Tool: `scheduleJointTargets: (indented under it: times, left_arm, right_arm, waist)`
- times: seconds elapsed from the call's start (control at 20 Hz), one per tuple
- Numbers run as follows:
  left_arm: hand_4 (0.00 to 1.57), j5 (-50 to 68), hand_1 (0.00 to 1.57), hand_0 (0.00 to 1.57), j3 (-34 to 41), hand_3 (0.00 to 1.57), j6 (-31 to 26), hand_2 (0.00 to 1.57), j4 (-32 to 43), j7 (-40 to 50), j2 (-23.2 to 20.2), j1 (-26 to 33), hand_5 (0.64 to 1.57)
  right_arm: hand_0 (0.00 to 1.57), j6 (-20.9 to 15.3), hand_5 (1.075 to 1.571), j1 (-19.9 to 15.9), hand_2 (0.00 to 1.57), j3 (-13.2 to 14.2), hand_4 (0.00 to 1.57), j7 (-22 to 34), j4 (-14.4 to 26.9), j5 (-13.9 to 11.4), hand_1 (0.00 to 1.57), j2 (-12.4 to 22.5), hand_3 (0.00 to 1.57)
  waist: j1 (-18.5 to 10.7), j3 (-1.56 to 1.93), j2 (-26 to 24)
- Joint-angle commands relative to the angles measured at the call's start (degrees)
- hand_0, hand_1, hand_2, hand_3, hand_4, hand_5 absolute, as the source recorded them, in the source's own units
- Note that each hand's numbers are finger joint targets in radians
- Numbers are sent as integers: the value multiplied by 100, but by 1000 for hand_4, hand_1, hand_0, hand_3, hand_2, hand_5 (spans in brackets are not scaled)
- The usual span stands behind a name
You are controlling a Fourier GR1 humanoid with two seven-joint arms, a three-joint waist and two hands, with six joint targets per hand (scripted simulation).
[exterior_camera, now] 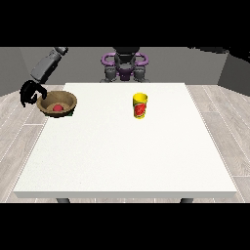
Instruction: Pick the cup and pour the ball into the bowl, then pick the bowl and place it on the pad
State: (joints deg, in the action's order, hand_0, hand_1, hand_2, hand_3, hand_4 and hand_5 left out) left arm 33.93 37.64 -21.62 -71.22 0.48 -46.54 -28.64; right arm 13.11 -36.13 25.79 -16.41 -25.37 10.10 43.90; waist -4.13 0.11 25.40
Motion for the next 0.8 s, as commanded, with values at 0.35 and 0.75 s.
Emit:
scheduleJointTargets:
  times: [0.35, 0.75]
  left_arm:
    - [670, 7, 0, 0, -254, 0, -122, 0, 353, 84, 140, 244, 1554]
    - [645, 64, 0, 0, -51, 0, -228, 0, 712, 68, -345, 108, 1540]
  right_arm:
    - [1571, -118, 1566, 87, 1571, -401, 957, 457, 237, -282, 1571, -453, 1209]
    - [669, -128, 1535, -75, 301, -66, 0, 1074, 480, 15, 669, 61, 523]
  waist:
    - [16, -10, -738]
    - [71, -7, -599]
